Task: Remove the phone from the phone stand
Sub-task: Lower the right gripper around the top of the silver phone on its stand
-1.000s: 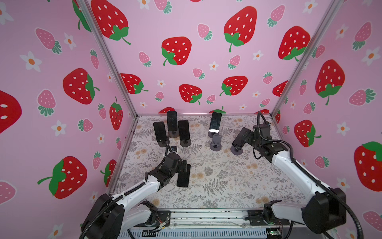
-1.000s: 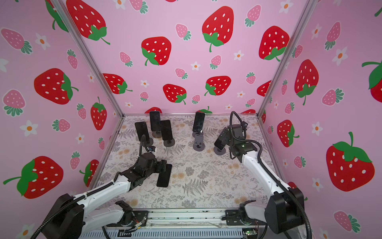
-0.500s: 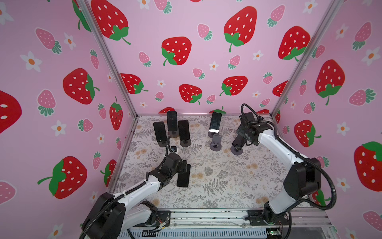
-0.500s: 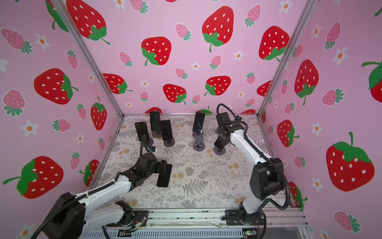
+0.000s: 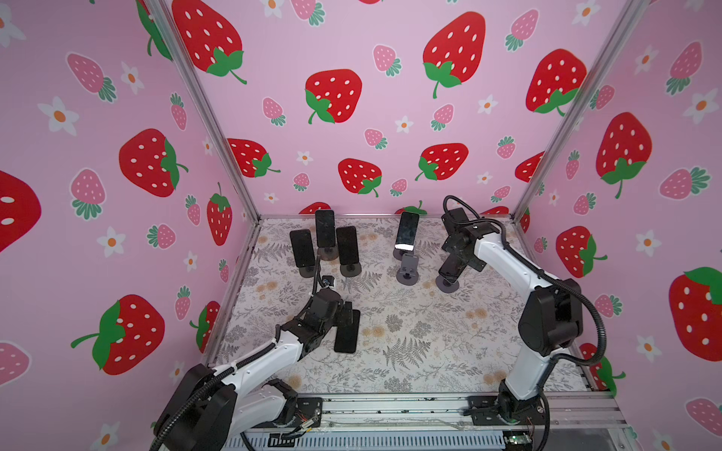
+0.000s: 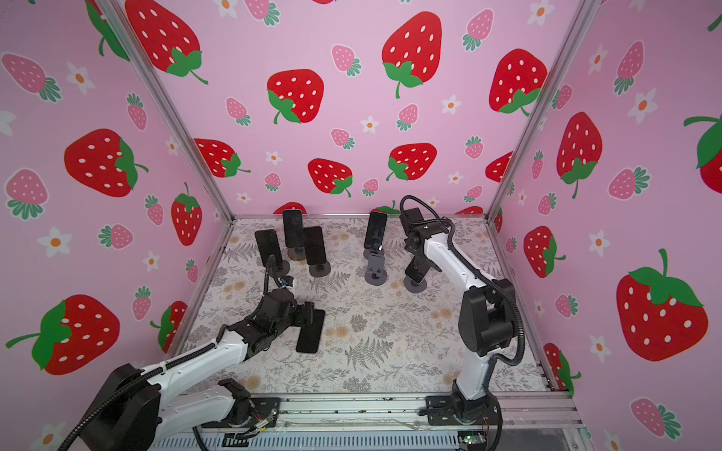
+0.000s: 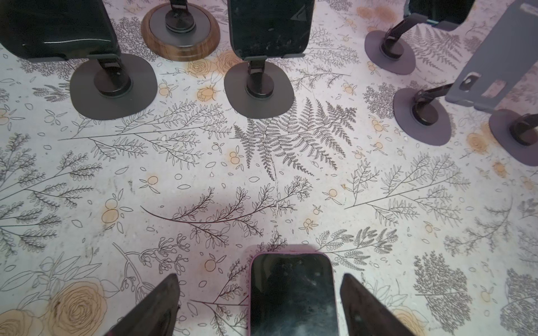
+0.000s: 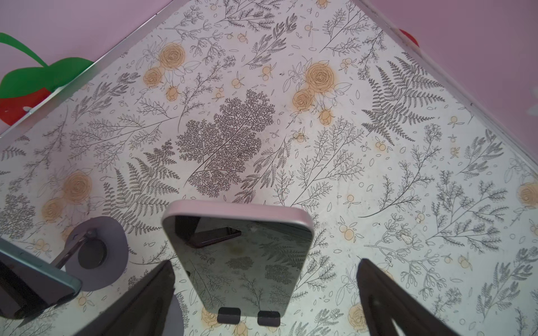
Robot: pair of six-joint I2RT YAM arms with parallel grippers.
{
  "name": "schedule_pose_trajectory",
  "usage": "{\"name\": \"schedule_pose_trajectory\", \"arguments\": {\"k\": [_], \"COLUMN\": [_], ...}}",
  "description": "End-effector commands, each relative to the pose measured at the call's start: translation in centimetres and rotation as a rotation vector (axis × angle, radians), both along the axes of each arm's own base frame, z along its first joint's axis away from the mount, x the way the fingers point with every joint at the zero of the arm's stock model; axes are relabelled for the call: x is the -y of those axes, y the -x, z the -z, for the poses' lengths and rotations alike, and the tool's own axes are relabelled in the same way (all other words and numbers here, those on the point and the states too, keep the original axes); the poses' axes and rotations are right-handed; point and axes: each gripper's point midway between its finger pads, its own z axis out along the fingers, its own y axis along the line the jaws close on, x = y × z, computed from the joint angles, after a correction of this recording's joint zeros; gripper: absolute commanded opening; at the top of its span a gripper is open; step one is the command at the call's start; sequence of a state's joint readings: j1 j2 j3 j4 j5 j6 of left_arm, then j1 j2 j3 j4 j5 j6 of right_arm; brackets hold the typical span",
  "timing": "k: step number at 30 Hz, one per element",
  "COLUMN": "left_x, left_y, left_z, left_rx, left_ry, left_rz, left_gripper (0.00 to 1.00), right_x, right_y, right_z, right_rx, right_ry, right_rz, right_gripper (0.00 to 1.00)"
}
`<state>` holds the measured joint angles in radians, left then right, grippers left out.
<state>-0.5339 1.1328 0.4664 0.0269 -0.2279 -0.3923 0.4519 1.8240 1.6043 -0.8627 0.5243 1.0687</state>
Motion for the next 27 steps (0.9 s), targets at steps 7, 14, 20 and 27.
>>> {"name": "schedule_pose_trajectory", "arguments": {"k": [7, 14, 20, 27], "left_x": [-0.6, -0.6, -0.4, -0.4], "left_y": [-0.1, -0.2, -0.2, -0.2], "left_z": [-0.7, -0.6, -0.2, -0.2], "left_rx": [0.023, 0.021, 0.005, 0.004], "left_ry": [-0.017, -0.020, -0.018, -0.021], "left_rz": [-0.018, -0.019, -0.012, -0.011], "left_gripper": [0.88, 0.88, 0.88, 0.88], "right_x": [-1.4, -0.9, -0.5, -0.9], "right_y": [-1.2, -1.5, -1.1, -1.5], "right_z": [0.7, 1.3, 1.8, 1.6], "right_rx": [-0.026, -0.092, -0.103, -0.063], "right_ry": [0.029, 0.114, 0.144, 0.108], "right_rz": [-0.005, 0.022, 0.025, -0.007], "right_gripper": [1.00, 0.99, 0.95, 0.95]}}
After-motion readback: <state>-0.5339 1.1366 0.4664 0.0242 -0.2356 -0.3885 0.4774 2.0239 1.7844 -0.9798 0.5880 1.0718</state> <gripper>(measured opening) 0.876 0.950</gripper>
